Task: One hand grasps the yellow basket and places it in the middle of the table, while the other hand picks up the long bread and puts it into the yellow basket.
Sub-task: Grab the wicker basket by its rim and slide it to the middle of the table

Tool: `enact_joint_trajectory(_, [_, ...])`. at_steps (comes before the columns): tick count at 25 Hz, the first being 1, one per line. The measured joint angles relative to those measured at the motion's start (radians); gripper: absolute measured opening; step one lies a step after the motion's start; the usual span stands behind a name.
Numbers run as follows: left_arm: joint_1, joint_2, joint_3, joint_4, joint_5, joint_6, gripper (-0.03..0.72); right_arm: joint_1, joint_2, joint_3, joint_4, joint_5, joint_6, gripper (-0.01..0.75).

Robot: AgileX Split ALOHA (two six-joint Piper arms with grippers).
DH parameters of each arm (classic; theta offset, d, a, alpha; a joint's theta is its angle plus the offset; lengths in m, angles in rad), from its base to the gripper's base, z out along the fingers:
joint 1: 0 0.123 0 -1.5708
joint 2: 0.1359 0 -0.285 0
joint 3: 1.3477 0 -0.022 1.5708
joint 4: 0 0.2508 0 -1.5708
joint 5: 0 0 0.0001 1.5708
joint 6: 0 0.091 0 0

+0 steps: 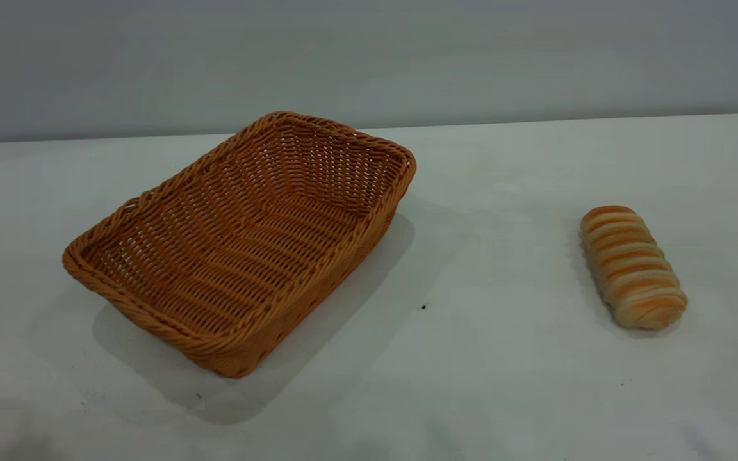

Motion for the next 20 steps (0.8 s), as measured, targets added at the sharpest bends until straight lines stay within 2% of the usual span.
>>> enact_joint_trajectory(5, [-0.018,0.273,0.0,-0.152,-0.188,0.03,0.584,0.009,0.206,-0.087,0.364,-0.039,-0.352,0.531])
enact_joint_trajectory(10, [-0.117,0.489,-0.01,-0.3,-0.354,0.049,0.584,0.097,0.374,-0.127,0.602,-0.063,-0.617,0.531])
enact_joint_trajectory(15, [-0.199,0.654,-0.041,-0.401,-0.463,0.05,0.584,0.175,0.478,-0.127,0.727,-0.087,-0.748,0.531])
enact_joint_trajectory(20, [-0.279,0.811,-0.111,-0.482,-0.596,0.052,0.583,0.183,0.52,-0.127,0.761,-0.101,-0.784,0.531])
